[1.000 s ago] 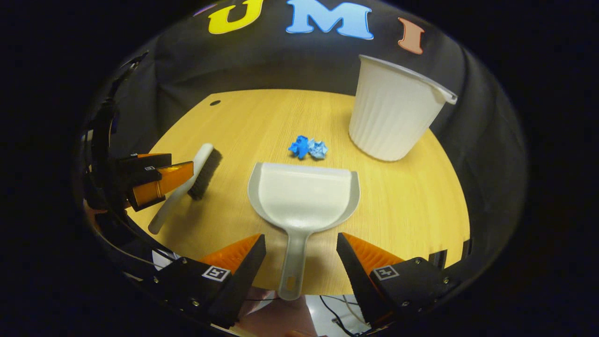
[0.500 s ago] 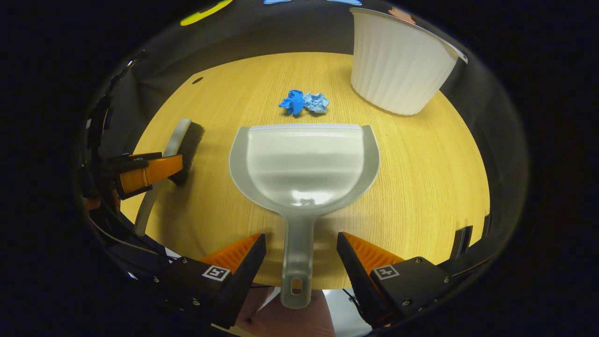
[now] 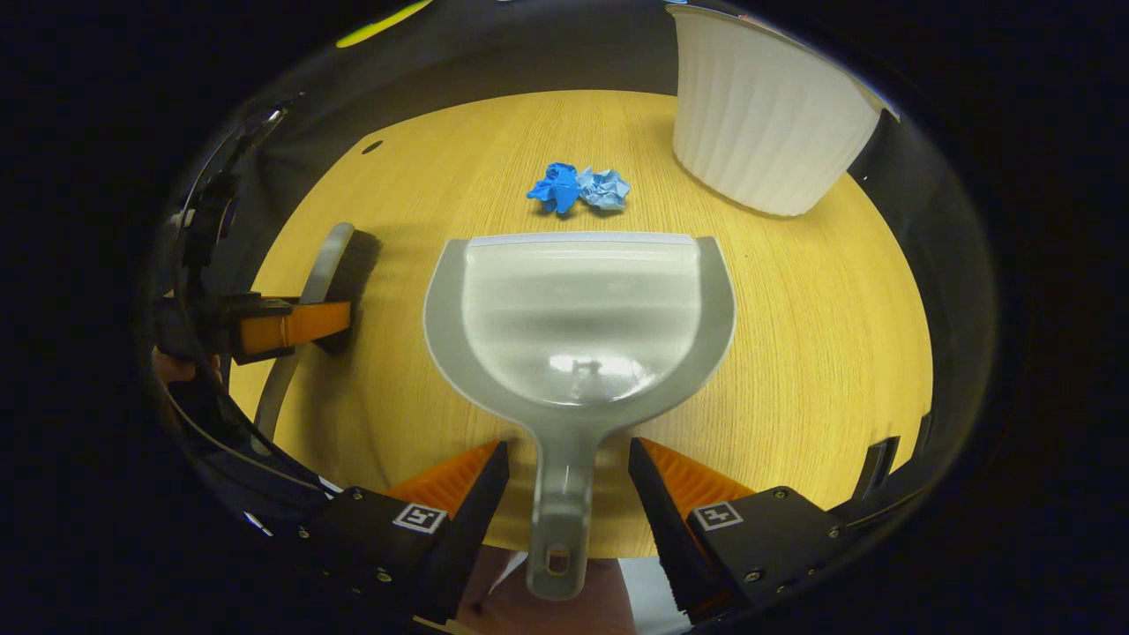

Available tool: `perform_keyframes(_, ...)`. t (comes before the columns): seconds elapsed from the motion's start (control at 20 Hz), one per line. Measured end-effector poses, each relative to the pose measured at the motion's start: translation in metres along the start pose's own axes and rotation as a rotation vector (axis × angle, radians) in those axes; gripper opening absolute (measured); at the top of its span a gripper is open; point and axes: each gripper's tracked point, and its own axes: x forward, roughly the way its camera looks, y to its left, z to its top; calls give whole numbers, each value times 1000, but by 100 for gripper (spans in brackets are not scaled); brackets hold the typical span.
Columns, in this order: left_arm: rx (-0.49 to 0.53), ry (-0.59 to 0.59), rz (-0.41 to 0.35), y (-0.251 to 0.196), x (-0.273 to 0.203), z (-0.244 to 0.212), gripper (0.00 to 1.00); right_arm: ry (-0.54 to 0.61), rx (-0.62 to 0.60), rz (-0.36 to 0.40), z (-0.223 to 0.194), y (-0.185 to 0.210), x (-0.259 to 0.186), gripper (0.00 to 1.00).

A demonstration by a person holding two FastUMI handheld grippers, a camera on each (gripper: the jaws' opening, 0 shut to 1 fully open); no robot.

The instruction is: Pick up the small broom and dustpan from the desktop, sweep the trash into the dustpan with the broom, and then empty the trash into the garbage bin.

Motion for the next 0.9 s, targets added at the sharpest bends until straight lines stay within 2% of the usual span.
perform_keyframes(0.05,-4,14,-6,-1,3,0,58,0,0,1,0,0,1,86)
perform_keyframes(0.1,-4,21,-9,0,3,2,59,-1,-2,0,1,0,1,86)
perform_keyframes(0.15,5,30,-11,0,5,-1,53,-2,-1,-5,0,-2,2,85)
perform_keyframes(0.2,18,40,-14,-1,4,-2,53,0,0,0,0,0,2,76)
perform_keyframes(0.25,33,48,-18,-2,5,-1,51,1,1,-1,2,0,3,76)
perform_keyframes(0.3,47,57,-23,-3,5,-1,54,-5,5,-6,3,-1,4,72)
perform_keyframes(0.4,71,78,-38,-6,5,-1,51,-16,5,-2,6,1,5,60)
perform_keyframes(0.45,80,82,-46,-6,5,0,52,-24,-1,-5,8,1,5,60)
perform_keyframes(0.5,84,91,-60,-7,5,1,46,-35,12,-24,9,-3,6,53)
perform_keyframes(0.55,88,99,-66,-8,6,2,48,-39,10,-19,11,-1,6,37)
perform_keyframes(0.65,97,109,-91,-10,8,6,46,-49,9,-28,12,-4,8,39)
perform_keyframes(0.7,105,113,-101,-11,8,8,51,-47,-3,-18,11,-4,11,33)
perform_keyframes(0.8,131,120,-105,-11,12,14,50,-52,-22,-18,10,-9,7,33)
perform_keyframes(0.85,144,118,-106,-10,14,19,50,-48,-28,-10,9,-9,1,26)
perform_keyframes(0.9,159,118,-112,-12,15,23,50,-45,-42,-4,8,-12,3,26)
